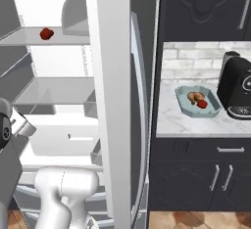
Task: Place one bell pepper and one chicken drumstick in each tupperware on the nearby counter, to pack two identical lunches.
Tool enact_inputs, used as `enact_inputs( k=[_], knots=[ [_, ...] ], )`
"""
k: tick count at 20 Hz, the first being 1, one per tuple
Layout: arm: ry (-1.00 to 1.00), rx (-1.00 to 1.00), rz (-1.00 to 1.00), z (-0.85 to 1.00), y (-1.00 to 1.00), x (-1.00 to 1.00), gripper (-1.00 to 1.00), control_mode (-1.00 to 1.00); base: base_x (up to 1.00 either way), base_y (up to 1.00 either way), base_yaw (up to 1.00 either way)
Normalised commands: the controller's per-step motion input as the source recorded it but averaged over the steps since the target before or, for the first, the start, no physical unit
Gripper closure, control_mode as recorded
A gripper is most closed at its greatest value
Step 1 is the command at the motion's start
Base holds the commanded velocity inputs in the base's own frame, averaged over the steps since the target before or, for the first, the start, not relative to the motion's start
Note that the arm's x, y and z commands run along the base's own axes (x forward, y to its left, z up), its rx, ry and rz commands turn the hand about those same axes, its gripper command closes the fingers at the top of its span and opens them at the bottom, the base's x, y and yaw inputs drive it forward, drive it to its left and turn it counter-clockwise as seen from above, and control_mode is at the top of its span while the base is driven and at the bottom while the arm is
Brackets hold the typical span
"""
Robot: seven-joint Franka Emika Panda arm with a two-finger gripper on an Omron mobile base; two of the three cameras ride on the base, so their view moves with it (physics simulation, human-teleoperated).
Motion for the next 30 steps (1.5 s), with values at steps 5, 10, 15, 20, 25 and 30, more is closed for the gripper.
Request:
enact_inputs(
  k=[5,10,15,20,25,30],
  knots=[
    [0.0,0.0,0.0,0.0,0.0,0.0,-1.0,1.0,0.95,-0.05,-0.09],
    [0.0,0.0,0.0,0.0,0.0,0.0,-1.0,1.0,0.21,-0.48,-0.07],
    [0.0,0.0,0.0,0.0,0.0,0.0,-1.0,1.0,0.0,0.04,0.0],
    [0.0,0.0,0.0,0.0,0.0,0.0,-1.0,1.0,-0.22,0.41,0.3],
    [0.0,0.0,0.0,0.0,0.0,0.0,-1.0,1.0,-0.27,-0.14,0.35],
    [0.0,0.0,0.0,0.0,0.0,0.0,-1.0,1.0,0.11,-0.4,0.08]
  ],
)
